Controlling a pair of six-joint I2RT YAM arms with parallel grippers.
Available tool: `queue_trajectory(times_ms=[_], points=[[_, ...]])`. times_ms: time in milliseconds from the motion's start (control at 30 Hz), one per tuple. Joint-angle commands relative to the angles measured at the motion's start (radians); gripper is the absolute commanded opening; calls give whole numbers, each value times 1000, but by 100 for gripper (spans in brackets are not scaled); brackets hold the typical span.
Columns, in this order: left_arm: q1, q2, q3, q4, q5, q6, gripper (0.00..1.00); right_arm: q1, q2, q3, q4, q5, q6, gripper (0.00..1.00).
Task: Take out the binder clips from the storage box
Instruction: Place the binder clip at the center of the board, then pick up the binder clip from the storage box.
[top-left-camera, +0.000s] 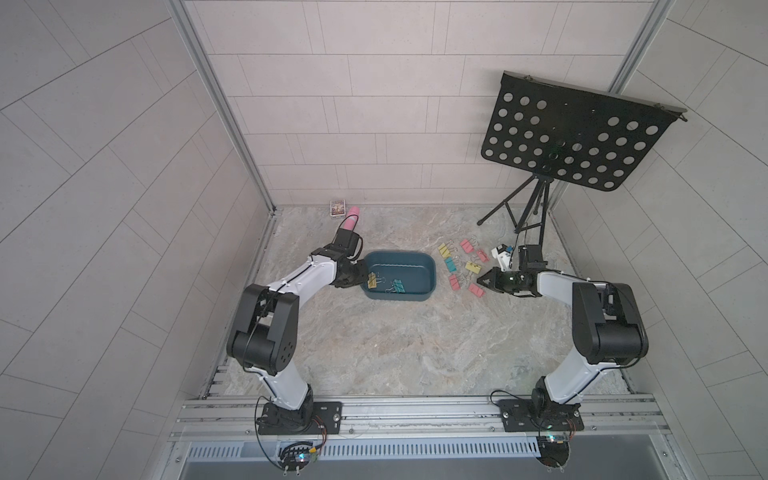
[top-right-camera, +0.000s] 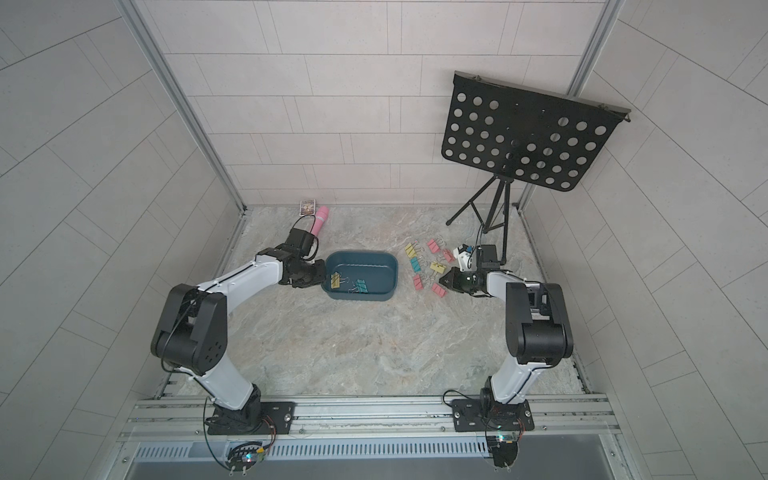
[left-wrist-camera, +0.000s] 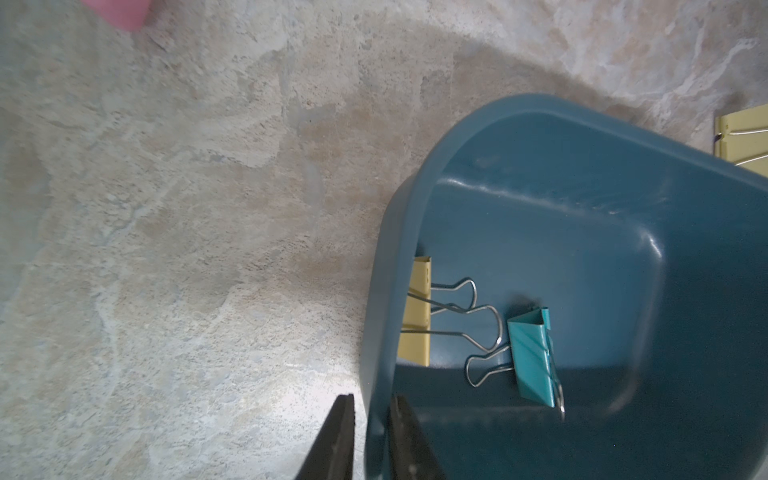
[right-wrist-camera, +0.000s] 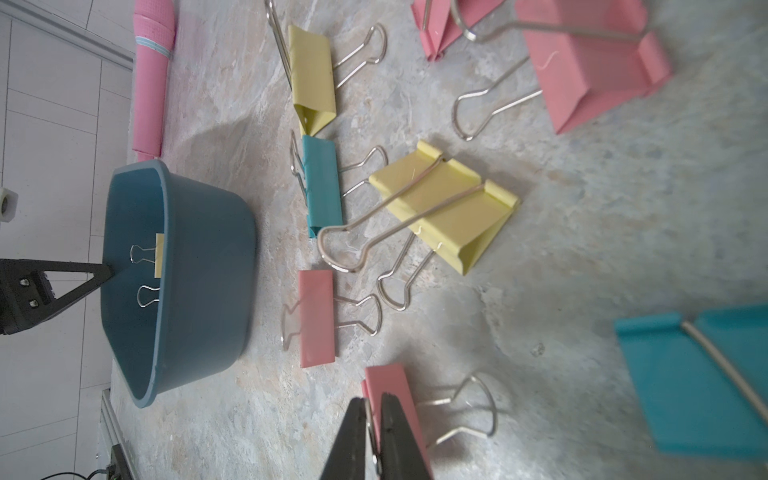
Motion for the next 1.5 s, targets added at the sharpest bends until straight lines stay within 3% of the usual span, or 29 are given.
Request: queue_trajectory(times_ms=[0,333,633,833,1100,1467], points=[[7,9,1,-13,-7,6,24,-5,8,14,-23,9,-2,17],[6,1,5,-20,-8,7,24,-7,-20,14,-34,9,1,27],[6,3,11,-27,-15,12,24,22,-202,124,-180,85,-37,39],[6,7,9,-20,-10,8,24,212,-218,242,-216,160,-72,43],[6,5,2,-13,-6,7,24,512,2,454,-282,302,-118,43],[6,9,4,-11,-5,8,24,709,289,722,-349,408,-138,45]])
